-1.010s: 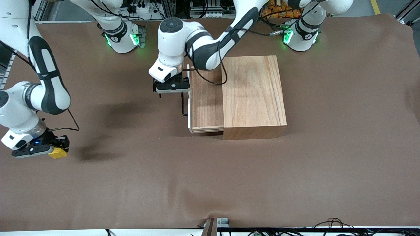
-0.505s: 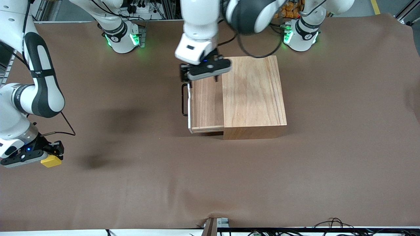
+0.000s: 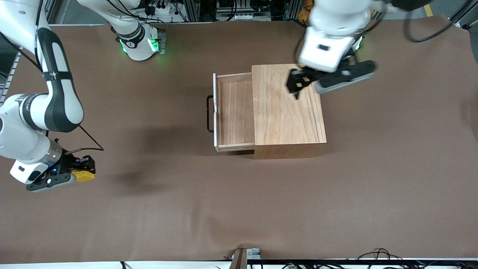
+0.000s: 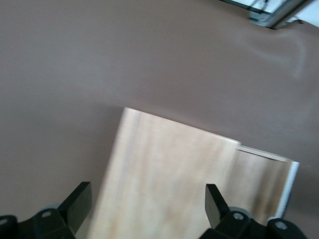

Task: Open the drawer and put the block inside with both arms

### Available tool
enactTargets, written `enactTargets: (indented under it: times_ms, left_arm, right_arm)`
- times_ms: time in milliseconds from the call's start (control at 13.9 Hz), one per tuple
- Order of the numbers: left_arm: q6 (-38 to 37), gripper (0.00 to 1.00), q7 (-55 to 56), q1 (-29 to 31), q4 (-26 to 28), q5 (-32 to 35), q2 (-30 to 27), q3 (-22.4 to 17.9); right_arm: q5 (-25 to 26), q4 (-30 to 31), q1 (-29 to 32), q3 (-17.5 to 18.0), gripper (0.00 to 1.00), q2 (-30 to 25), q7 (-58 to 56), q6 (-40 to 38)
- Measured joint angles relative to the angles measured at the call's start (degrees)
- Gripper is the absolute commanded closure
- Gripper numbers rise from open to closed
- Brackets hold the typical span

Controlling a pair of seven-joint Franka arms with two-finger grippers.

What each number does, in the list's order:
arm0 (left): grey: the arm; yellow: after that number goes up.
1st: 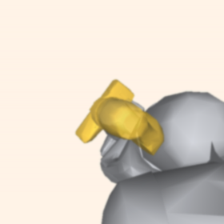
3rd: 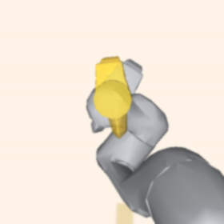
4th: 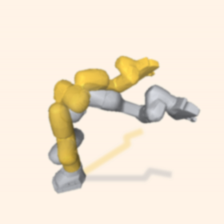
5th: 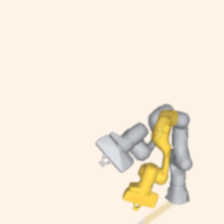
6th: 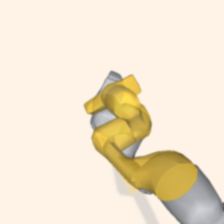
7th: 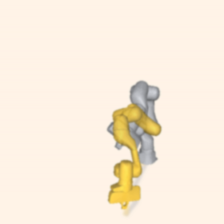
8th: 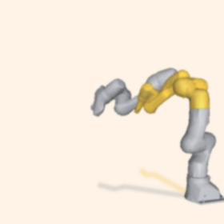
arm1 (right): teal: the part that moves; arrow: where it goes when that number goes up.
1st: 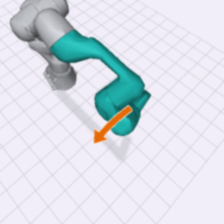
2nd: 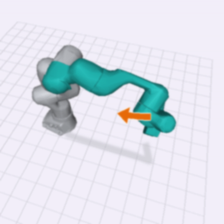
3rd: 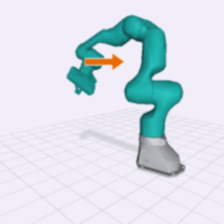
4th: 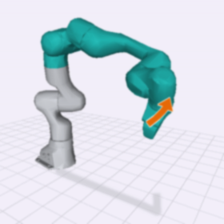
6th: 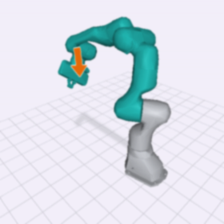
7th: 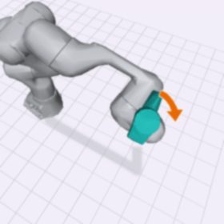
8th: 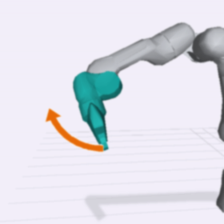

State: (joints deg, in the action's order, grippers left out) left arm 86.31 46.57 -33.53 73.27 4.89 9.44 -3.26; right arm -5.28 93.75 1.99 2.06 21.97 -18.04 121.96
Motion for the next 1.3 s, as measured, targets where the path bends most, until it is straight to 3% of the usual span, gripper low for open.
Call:
enactTargets:
  times_ms: [216, 505, 721, 938, 1298]
  left_arm:
    - [-0.83, 0.0, -12.6, 8.08, 6.09, -0.06, -5.64, 0.04]
    - [-0.84, 0.0, -29.12, 17.26, 12.64, -0.1, -10.38, 0.1]
    - [-0.84, 0.0, -40.59, 23.02, 15.12, -0.12, -12.45, 0.07]
    - [-0.8, 0.0, -42.64, 24.05, 15.23, -1.1, -13.39, 0.26]
    - [-0.85, 0.0, -42.64, 24.03, 14.77, -2.45, -13.48, 0.64]
  right_arm:
    - [-1.89, -3.36, -2.13, 3.53, 0.82, -7.33, 5.47, -14.14]
    - [-3.81, -7.09, -7.67, 4.68, 0.82, -9.46, 17.47, -21.59]
    - [-5.36, -7.08, -14.19, 4.78, 0.82, -8.04, 24.75, -19.93]
    - [-4.96, -6.82, -22.8, 4.82, 0.84, -5.0, 35.36, -14.69]
    - [1.01, -4.38, -33.49, 4.76, 0.88, -0.09, 51.47, -6.66]
